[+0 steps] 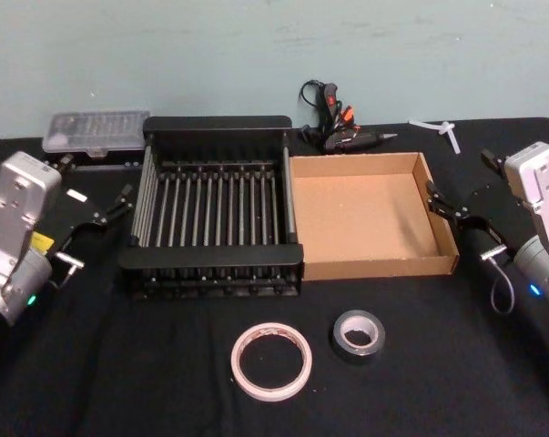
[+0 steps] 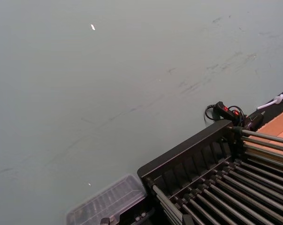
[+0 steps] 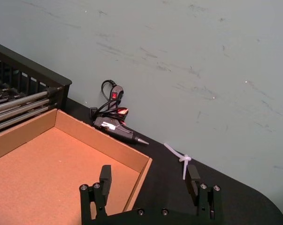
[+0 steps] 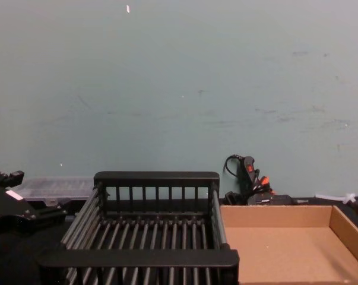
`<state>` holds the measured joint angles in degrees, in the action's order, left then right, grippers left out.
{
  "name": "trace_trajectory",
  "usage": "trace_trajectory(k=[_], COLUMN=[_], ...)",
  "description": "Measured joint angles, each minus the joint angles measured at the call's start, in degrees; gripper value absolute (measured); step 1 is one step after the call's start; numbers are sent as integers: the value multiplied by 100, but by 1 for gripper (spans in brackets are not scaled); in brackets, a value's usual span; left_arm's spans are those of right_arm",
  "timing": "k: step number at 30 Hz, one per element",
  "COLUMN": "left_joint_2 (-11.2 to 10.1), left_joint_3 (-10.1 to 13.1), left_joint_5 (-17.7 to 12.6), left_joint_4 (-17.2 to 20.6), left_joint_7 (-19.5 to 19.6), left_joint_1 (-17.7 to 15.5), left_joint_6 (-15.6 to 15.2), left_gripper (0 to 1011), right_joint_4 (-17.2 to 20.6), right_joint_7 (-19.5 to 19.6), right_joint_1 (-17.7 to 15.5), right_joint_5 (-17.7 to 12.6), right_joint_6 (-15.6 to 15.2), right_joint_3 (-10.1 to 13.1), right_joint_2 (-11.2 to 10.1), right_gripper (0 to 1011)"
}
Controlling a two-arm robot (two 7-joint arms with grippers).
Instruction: Pick up the white tape and place it into the black box , Pick up the silver tape and place it into the brown box.
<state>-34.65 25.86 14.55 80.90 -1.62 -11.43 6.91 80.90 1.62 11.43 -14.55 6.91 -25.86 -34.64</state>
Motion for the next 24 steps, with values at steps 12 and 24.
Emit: trace_trajectory(k=[12, 24], left_joint_2=[0, 0], left_joint_3=[0, 0], left_joint_5=[0, 0], left_joint_4=[0, 0], left_joint_7=[0, 0], left_joint_1=[0, 0], left_joint_6=[0, 0], left_gripper=[1001, 1001], right_joint_4=[0, 0], right_joint_7=[0, 0], right_joint_1=[0, 0], right_joint_5=[0, 0], right_joint_6=[0, 0], right_joint_3=[0, 0], right_joint_2=[0, 0], right_gripper=[1002, 1002])
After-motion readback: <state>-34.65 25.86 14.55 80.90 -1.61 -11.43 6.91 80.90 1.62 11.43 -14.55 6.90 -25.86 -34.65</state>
